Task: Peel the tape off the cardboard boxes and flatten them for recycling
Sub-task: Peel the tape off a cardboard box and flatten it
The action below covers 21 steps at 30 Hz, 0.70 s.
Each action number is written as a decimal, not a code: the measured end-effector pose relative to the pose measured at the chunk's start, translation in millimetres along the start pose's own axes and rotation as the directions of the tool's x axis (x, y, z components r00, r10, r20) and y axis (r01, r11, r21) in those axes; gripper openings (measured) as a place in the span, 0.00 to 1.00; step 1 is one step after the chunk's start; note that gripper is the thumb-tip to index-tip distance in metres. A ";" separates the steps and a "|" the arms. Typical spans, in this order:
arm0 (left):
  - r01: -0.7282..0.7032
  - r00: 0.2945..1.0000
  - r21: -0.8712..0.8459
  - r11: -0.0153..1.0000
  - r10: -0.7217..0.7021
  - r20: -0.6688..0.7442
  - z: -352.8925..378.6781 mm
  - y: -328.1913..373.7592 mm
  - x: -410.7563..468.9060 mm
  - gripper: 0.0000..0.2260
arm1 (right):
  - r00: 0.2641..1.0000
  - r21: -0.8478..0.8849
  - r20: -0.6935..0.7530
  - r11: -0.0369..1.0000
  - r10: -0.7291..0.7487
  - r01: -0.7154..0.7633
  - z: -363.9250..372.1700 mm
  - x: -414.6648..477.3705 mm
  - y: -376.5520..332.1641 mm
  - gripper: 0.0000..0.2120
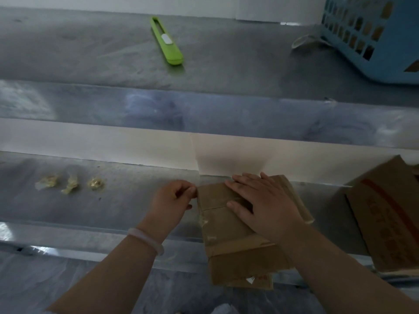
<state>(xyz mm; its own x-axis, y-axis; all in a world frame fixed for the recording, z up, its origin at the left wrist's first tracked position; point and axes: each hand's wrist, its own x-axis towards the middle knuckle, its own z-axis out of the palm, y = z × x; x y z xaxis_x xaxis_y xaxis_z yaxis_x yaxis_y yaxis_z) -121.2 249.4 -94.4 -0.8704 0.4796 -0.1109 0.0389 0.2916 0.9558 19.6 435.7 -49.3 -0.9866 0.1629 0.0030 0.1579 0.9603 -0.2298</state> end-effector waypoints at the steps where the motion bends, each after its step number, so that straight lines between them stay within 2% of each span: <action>1: 0.013 1.000 -0.021 1.000 -0.013 0.005 -0.4 0.9 -1.6 0.09 | 1.000 0.004 -0.003 1.000 0.000 0.000 0.4 0.0 0.2 0.30; 4: -0.022 0.999 0.062 0.998 0.019 0.049 1.6 11.1 -3.9 0.05 | 1.000 0.005 -0.026 1.000 0.002 -0.001 2.8 0.9 -2.8 0.29; 6: -0.136 0.990 0.279 0.951 0.122 0.068 6.6 22.5 -5.2 0.12 | 0.998 0.007 -0.063 1.000 0.002 -0.002 4.5 1.4 -5.7 0.26; 8: -0.288 0.958 0.513 0.809 0.240 0.159 18.2 37.9 -12.4 0.26 | 0.991 0.089 -0.136 0.996 0.014 -0.002 5.0 2.9 -6.6 0.21; 10: -0.380 0.925 0.700 0.604 0.263 0.275 35.8 48.9 -23.2 0.35 | 0.968 0.255 -0.226 0.966 0.109 -0.049 1.9 2.7 -6.3 0.17; 12: -0.400 0.915 0.827 0.395 0.220 0.338 48.6 51.7 -30.2 0.39 | 0.921 0.332 -0.326 0.938 0.213 -0.099 -1.5 -0.9 -3.5 0.17; 14: -0.415 0.909 0.858 0.302 0.176 0.378 50.9 51.7 -28.7 0.40 | 0.890 0.304 -0.349 0.934 0.294 -0.189 -2.1 -5.8 6.3 0.19; 16: -0.457 0.889 0.837 0.301 0.150 0.432 45.7 53.7 -20.4 0.39 | 0.873 0.337 -0.235 0.878 0.428 -0.339 -4.0 -12.2 22.4 0.23; 18: -0.497 0.867 0.827 0.262 0.121 0.483 40.7 57.5 -11.5 0.35 | 0.843 0.530 0.038 0.704 0.537 -0.472 -9.1 -19.1 39.7 0.26; 19: -0.508 0.861 0.829 0.233 0.100 0.499 40.1 59.7 -8.2 0.34 | 0.836 0.626 0.149 0.604 0.529 -0.494 -9.8 -21.7 47.2 0.26; 21: -0.509 0.859 0.830 0.229 0.069 0.507 45.9 65.2 -5.5 0.32 | 0.848 0.725 0.201 0.508 0.489 -0.465 -6.5 -26.9 55.8 0.24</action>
<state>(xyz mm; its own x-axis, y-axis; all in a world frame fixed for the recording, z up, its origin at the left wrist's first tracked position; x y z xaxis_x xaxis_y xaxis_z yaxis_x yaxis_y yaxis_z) -91.3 303.7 -44.0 -0.4959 0.8520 -0.1680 0.8590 0.5097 0.0491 55.2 486.4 -55.8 -0.7679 0.5627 -0.3060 0.5099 0.2480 -0.8237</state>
